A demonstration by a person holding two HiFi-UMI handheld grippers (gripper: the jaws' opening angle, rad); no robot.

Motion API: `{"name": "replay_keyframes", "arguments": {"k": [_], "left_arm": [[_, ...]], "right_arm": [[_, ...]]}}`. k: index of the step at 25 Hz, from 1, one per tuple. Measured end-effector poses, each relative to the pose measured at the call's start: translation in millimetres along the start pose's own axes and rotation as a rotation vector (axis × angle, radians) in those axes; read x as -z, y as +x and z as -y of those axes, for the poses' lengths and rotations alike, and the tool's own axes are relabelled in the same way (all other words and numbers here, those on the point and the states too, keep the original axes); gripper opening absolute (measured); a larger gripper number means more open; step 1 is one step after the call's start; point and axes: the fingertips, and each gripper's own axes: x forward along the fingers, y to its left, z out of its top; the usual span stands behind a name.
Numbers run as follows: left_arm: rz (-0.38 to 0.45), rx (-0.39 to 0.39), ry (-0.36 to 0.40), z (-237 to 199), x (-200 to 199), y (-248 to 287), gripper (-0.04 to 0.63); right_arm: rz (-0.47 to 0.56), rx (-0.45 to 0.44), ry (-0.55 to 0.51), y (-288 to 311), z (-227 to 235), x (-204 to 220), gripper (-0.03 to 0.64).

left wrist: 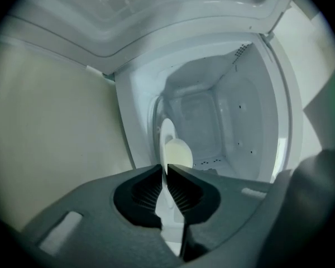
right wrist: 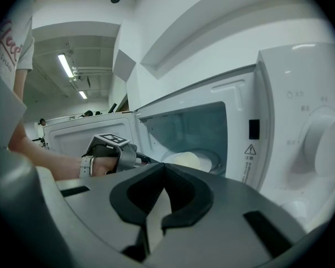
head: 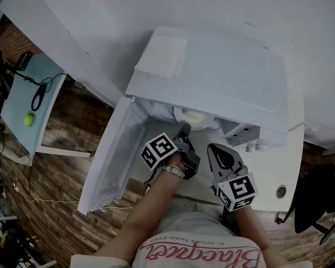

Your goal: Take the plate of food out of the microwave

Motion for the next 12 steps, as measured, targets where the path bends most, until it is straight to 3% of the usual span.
{"name": "replay_keyframes", "arguments": {"k": [12], "left_arm": [[0.026, 0.157, -0.096, 5, 2, -14, 0.011]], "right_arm": [[0.002, -0.009, -0.018, -4, -8, 0, 0.011]]}}
